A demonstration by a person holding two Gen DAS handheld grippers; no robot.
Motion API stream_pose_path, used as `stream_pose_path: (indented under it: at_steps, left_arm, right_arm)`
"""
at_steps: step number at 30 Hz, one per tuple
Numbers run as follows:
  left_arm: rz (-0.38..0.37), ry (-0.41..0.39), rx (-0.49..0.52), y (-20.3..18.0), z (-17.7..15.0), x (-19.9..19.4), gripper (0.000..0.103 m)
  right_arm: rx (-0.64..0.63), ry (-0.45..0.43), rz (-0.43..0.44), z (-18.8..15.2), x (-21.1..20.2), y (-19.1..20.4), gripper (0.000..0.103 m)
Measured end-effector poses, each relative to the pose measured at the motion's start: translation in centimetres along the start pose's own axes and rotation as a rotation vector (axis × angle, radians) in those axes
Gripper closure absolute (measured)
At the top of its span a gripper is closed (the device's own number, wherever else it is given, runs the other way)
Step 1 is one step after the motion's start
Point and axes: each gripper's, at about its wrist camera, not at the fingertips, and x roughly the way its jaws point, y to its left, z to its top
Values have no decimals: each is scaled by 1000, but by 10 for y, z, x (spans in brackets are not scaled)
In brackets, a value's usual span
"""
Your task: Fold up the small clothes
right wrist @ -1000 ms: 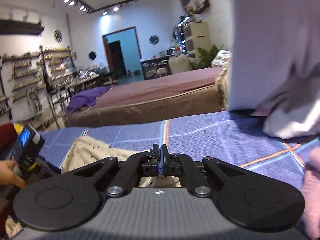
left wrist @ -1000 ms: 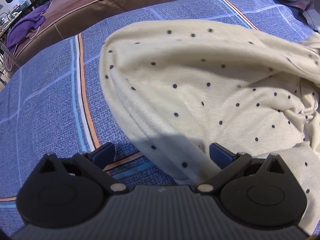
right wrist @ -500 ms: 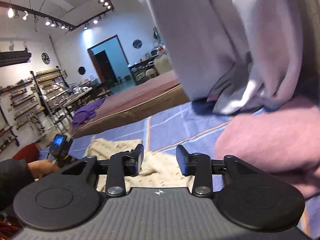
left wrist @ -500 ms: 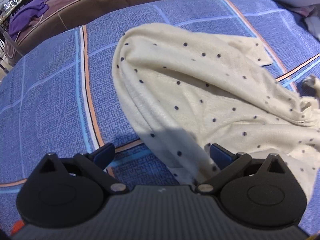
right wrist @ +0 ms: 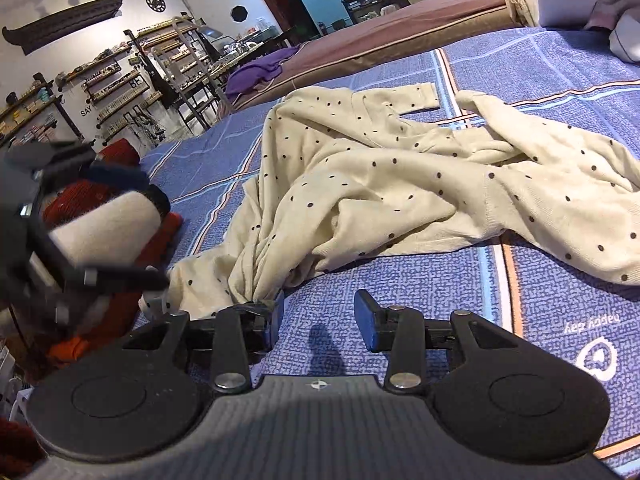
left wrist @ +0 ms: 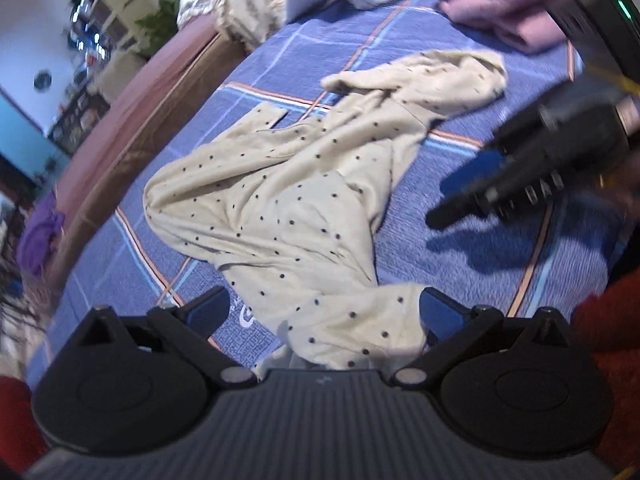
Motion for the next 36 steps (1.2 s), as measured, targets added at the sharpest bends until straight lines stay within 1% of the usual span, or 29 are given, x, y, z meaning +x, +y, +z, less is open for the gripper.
stream_pose_path:
  at_steps: [2, 3, 4, 5, 6, 7, 9, 10, 12, 13, 14, 15, 16, 17, 18, 19, 20, 21, 23, 24, 25, 27, 29, 30, 31, 32, 33, 34, 36]
  left_arm:
    - [104, -22, 95, -28, -7, 6, 0]
    - [138, -35, 120, -35, -8, 9, 0]
    - [154, -26, 149, -44, -8, 15, 0]
    - [140, 6, 167, -49, -7, 21, 1]
    - [109, 24, 172, -53, -7, 24, 4]
    - [75, 21, 163, -57, -7, 24, 5]
    - [47, 18, 154, -63, -8, 19, 5]
    - [53, 11, 156, -67, -9, 18, 4]
    - [113, 18, 164, -72, -13, 28, 4]
    - [132, 33, 142, -70, -15, 39, 10]
    - [122, 55, 91, -63, -15, 48, 15]
    - [82, 72, -31, -45, -15, 55, 28]
    - [55, 67, -171, -23, -14, 54, 56]
    - [40, 45, -285, -3, -14, 49, 67]
    - [32, 16, -354, 14, -13, 43, 71]
    - [51, -14, -415, 33, -12, 35, 74]
    - [77, -25, -458, 50, -12, 30, 75]
    - [81, -29, -500, 66, -13, 26, 75]
    - [42, -71, -667, 106, -22, 18, 75]
    - [28, -84, -723, 118, -26, 16, 75]
    - [26, -83, -750, 128, -28, 16, 75]
    - [39, -76, -767, 136, -32, 16, 75]
    - [10, -64, -786, 136, -36, 18, 74]
    - [-8, -60, -794, 133, -37, 17, 67]
    - [-22, -62, -798, 129, -39, 16, 45]
    - [-29, -59, -798, 124, -39, 15, 33]
    - [-30, -53, -792, 117, -39, 14, 13]
    - [-41, -49, -783, 111, -39, 14, 7]
    - [-91, -35, -762, 99, -37, 18, 7]
  right_arm:
    - [24, -2, -13, -2, -6, -8, 33]
    - [38, -3, -23, -3, -9, -14, 32]
    - [43, -3, -29, -5, -12, -17, 29]
    - [48, -7, -35, -8, -16, -20, 25]
    - [57, -12, -38, -10, -20, -22, 23]
    - [72, -15, -38, -11, -20, -24, 21]
    - [94, -23, -35, -15, -24, -26, 21]
    - [94, -25, -38, -16, -26, -26, 21]
    - [93, -25, -44, -18, -26, -27, 19]
    - [100, -25, -44, -18, -25, -27, 17]
    - [106, -21, -42, -19, -23, -28, 15]
    - [108, -17, -39, -19, -21, -28, 15]
    - [106, -13, -36, -19, -20, -27, 15]
    - [102, -9, -33, -19, -19, -25, 15]
    - [91, -8, -28, -19, -19, -23, 13]
    - [78, -9, -22, -20, -20, -21, 8]
    - [70, -10, -16, -20, -20, -18, 2]
    - [74, -8, -3, -20, -18, -17, 0]
    - [99, 9, 53, -20, -8, -16, 0]
    - [118, 14, 88, -20, -3, -15, 0]
    - [136, 18, 119, -19, 4, -13, 0]
    - [128, 51, 183, -17, 23, -2, 0]
    - [108, 104, 231, -15, 43, 14, 0]
    - [98, 120, 259, -15, 53, 22, 0]
    - [92, 123, 267, -16, 61, 29, 0]
    - [76, 118, 264, -17, 68, 36, 0]
    - [51, 105, 265, -18, 73, 42, 0]
    - [27, 91, 264, -17, 77, 47, 0]
    - [17, 69, 259, -13, 83, 52, 0]
